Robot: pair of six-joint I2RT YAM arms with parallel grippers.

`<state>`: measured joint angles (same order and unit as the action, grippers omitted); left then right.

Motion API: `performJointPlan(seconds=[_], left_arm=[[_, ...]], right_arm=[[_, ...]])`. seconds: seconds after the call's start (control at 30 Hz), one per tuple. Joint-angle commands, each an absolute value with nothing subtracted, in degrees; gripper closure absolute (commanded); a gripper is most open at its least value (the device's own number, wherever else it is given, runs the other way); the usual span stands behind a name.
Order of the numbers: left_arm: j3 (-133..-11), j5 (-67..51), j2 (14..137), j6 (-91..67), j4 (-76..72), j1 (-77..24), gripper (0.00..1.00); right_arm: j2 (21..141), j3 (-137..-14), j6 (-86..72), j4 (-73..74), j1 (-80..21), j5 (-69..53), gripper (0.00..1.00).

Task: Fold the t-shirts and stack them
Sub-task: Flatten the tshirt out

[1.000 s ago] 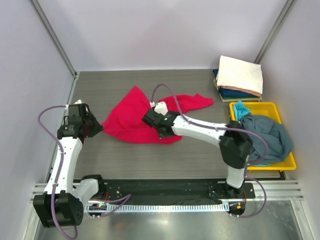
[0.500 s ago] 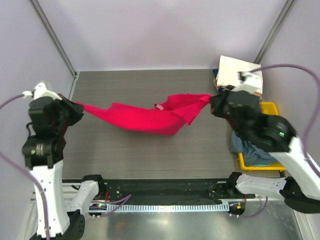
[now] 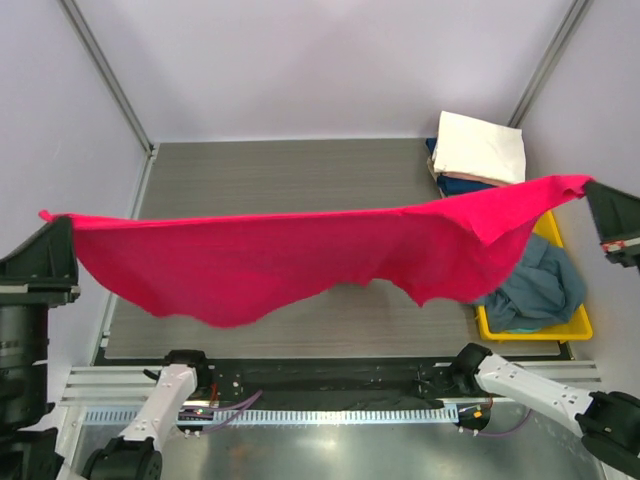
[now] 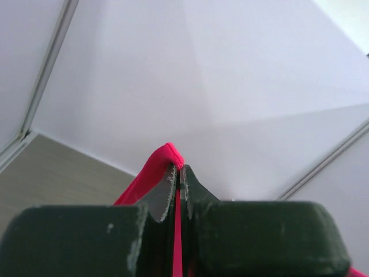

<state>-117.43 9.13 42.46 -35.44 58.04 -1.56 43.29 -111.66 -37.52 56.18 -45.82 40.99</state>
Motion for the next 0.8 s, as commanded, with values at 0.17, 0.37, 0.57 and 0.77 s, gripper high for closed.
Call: performJointPlan(seconds=[0.17, 0.37, 0.57, 0.77], left_arm=[[-129.71, 13.96, 55.09, -29.19, 54.40, -7.20, 0.99], [-129.56, 18.63, 68.87, -25.31, 58.35, -9.67, 1.00], [-112.45, 14.34, 79.26, -26.09, 53.89, -2.92, 1.00], [-111.06, 2.69, 110.16, -25.31, 51.39, 6.32, 0.86]], right_arm=[[63.87, -136.66, -22.95, 53.35, -38.85, 35.94, 0.99], [76.53, -135.18, -11.19, 48.43, -38.94, 51.75, 0.99], [94.99, -125.28, -15.72, 43.96, -24.21, 41.59, 0.99], [125.86, -141.51, -17.58, 43.75, -18.37, 30.44, 0.47]])
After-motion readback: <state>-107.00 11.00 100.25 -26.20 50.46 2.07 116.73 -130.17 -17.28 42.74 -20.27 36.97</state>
